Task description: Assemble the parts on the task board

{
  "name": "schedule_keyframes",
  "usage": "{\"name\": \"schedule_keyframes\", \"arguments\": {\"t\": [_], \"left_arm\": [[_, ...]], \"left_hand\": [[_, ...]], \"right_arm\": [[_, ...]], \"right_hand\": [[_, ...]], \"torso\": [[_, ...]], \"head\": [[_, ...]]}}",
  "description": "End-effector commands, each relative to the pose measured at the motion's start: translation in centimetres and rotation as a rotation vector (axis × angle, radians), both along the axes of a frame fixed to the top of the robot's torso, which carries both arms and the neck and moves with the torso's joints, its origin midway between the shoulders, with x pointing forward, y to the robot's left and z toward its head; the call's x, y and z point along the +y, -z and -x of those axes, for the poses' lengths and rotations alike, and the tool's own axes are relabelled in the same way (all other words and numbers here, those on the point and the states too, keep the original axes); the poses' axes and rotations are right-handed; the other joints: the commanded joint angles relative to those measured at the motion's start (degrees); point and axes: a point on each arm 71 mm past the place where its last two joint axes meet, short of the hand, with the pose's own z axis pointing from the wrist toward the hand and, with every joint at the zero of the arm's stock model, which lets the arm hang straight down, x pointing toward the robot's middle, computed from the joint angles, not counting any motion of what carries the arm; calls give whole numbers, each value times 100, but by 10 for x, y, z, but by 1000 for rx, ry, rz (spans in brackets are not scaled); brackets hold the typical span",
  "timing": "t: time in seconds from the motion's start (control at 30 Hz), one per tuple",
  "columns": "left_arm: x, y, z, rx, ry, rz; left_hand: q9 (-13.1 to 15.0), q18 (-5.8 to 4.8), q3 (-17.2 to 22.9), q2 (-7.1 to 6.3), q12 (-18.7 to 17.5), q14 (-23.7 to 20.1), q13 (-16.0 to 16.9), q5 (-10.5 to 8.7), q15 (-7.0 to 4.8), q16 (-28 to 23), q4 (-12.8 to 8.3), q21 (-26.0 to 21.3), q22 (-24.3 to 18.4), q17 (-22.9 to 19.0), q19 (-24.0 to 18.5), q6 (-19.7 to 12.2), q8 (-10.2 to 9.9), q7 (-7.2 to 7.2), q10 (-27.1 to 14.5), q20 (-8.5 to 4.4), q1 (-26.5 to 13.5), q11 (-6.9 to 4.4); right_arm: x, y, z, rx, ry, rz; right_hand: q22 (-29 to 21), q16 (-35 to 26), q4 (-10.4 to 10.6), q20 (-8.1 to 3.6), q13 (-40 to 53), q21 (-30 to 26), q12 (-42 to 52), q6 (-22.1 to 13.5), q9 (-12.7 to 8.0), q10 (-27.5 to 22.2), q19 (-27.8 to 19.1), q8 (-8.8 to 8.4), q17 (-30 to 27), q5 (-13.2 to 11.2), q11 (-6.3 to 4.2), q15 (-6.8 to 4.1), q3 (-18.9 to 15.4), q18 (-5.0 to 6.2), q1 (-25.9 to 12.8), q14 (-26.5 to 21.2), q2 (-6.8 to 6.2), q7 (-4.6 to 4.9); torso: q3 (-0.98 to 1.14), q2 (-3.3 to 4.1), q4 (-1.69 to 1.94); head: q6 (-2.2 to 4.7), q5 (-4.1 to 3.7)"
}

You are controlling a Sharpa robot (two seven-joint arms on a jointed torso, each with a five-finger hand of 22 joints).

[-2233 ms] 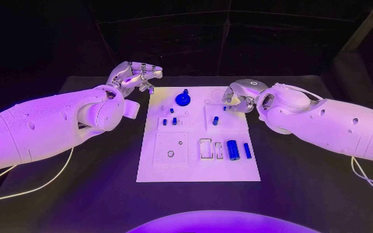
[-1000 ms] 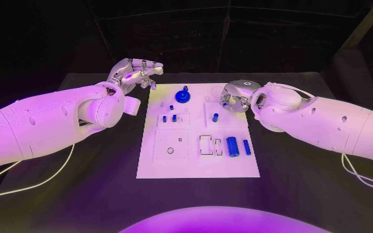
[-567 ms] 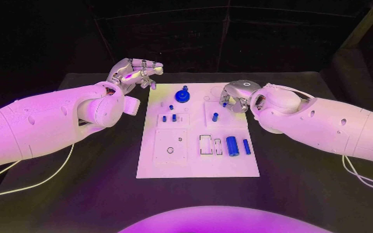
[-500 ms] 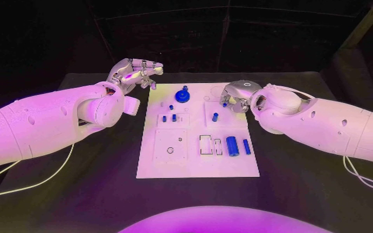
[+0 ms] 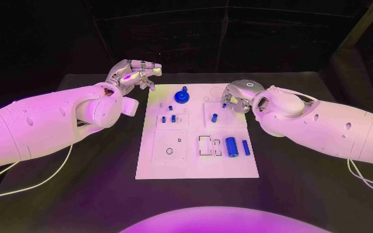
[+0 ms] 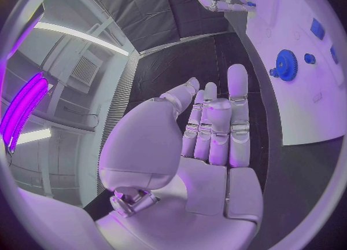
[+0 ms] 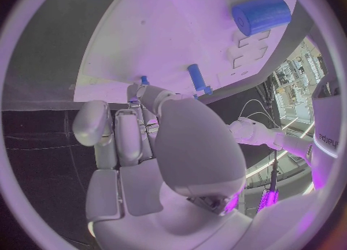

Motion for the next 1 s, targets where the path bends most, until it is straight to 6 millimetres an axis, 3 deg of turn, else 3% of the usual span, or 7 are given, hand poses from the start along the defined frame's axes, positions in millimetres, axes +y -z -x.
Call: {"name": "schedule_keyframes", "arguments": {"t": [0.03, 0.3, 0.73, 1.0], "left_arm": [[0, -1, 0, 2, 12, 9], [-1, -1, 0, 5, 15, 10], [0, 0, 0, 9, 18, 10], [0, 0, 0, 11, 19, 9]], "left_hand": [[-9, 65, 1, 39, 3, -26, 6, 12, -4, -41, -4, -23, -10, -6, -34, -9, -33, 35, -34, -6, 33, 3], [-13, 64, -1, 38, 0, -35, 7, 12, 1, -47, -8, -28, -13, -19, -37, -22, -41, 41, -47, -2, 37, 9], [-17, 64, -4, 36, -3, -41, 9, 12, 6, -48, -9, -33, -15, -23, -40, -33, -48, 48, -60, 2, 38, 16], [-17, 64, -4, 37, -3, -43, 9, 12, 8, -49, -11, -35, -16, -25, -41, -35, -50, 49, -64, 3, 41, 17]], "right_arm": [[-2, -5, 0, -37, 19, -43], [-7, -2, -1, 0, 47, -15], [-4, 2, 1, 58, 32, 6], [2, 2, 2, 72, 16, -5]], "right_hand": [[11, 22, 1, 5, -11, 35, -31, 29, -7, 24, 31, -44, -3, -61, 23, -25, 48, -76, -112, 212, -2, -16], [-68, 27, -12, 63, -113, -8, -243, -266, -41, -278, -42, -249, -15, -199, 128, 58, 104, -66, -348, 205, -157, 85], [-283, 4, 1, 153, -186, -139, -377, -504, -35, -521, -192, -410, -76, -207, 234, 146, 84, -22, -595, 174, -400, 184], [-271, 31, 38, 166, -175, -135, -337, -463, -17, -483, -190, -385, -48, -199, 222, 147, 73, -21, -642, 179, -374, 169]], "torso": [[-6, 2, 3], [-5, 3, 9], [-1, 5, 2], [-2, 4, 8]], "head": [[3, -8], [-2, -11], [-11, 2], [-15, 1]]}}
